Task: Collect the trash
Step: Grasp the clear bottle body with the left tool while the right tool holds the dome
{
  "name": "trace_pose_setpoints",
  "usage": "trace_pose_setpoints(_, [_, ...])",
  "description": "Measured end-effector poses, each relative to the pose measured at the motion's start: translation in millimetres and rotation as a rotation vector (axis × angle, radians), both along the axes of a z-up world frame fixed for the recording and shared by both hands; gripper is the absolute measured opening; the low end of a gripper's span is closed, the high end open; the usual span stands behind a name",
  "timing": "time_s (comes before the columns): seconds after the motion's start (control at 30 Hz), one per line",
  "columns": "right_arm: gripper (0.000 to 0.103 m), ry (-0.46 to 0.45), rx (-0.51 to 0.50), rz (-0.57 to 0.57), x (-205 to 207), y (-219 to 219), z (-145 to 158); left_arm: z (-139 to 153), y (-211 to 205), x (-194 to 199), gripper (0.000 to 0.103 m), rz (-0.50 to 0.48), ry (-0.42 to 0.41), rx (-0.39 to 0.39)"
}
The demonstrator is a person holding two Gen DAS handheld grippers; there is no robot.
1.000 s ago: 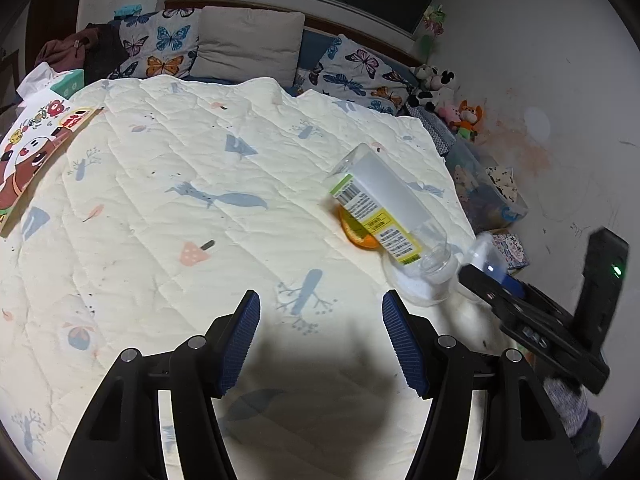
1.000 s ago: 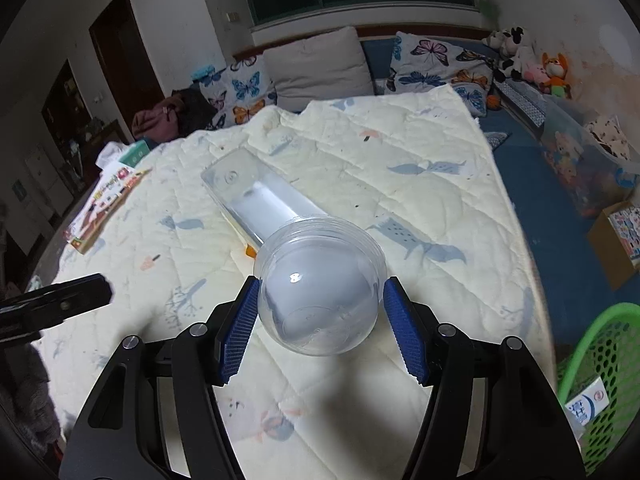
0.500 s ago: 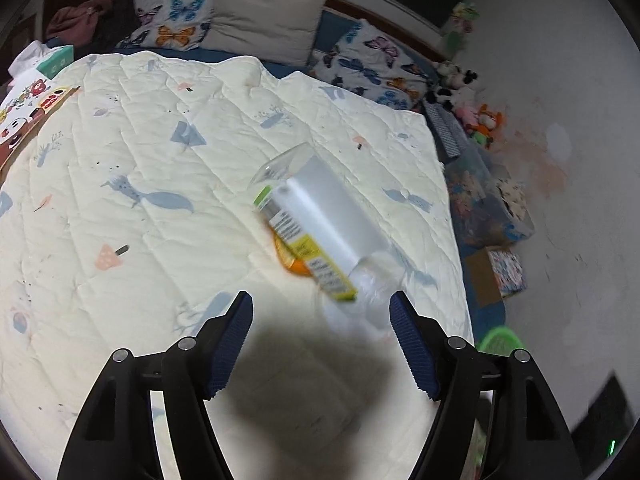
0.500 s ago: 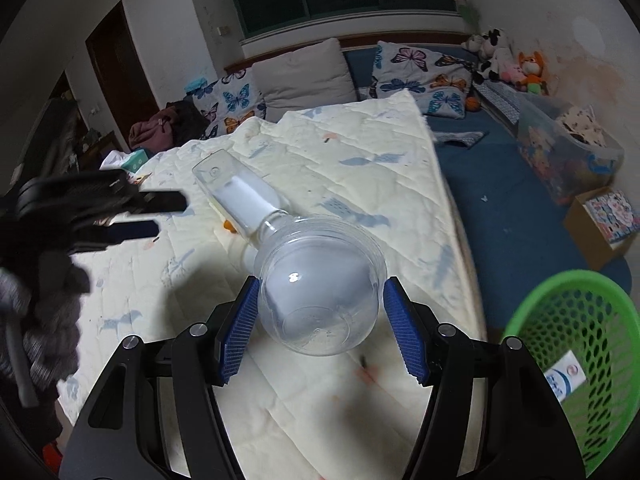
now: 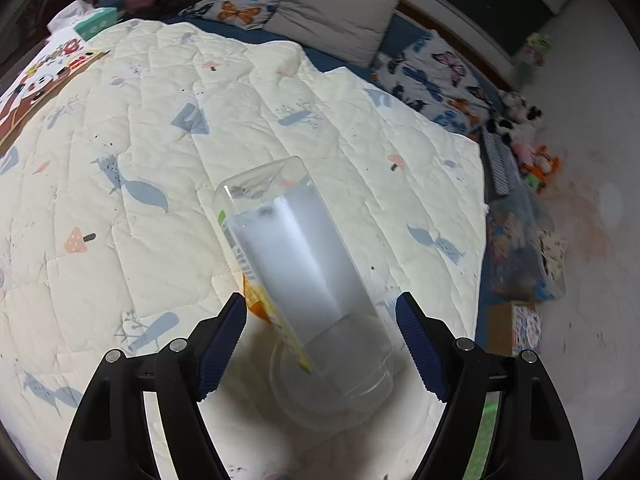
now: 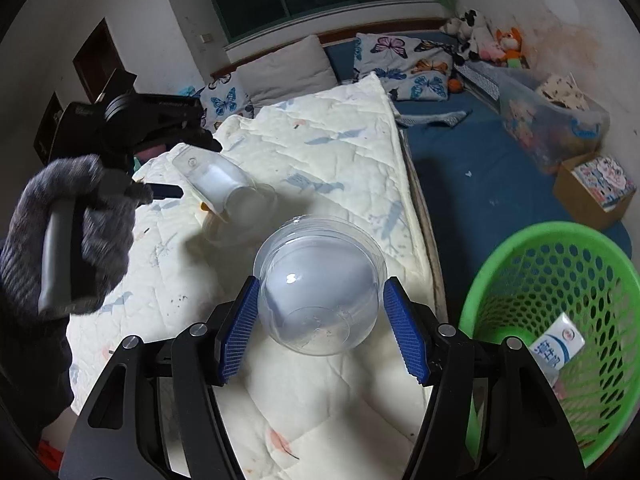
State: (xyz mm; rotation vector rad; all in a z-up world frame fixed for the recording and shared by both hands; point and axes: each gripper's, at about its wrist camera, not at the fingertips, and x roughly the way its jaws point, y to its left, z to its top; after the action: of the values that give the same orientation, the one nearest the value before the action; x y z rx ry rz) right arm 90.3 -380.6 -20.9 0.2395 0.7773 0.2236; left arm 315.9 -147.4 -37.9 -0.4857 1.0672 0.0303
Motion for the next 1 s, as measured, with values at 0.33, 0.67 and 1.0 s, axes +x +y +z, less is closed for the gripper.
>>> trace_pose_setpoints(0.33, [0.064, 0.008, 0.012, 0.000, -5, -4, -5, -12, -10, 14, 0.078, 0.108, 0.043, 0.042])
trace_pose_setpoints(0.67, [0.064, 0.026, 0.007, -0.028, -11, -16, -12, -28, -9, 19, 0.076, 0.163, 0.090, 0.013])
trace_pose_setpoints(1.0, [0.064, 0.029, 0.007, -0.040, -15, -20, -12, -25, 1, 8, 0.065, 0.182, 0.064, -0.002])
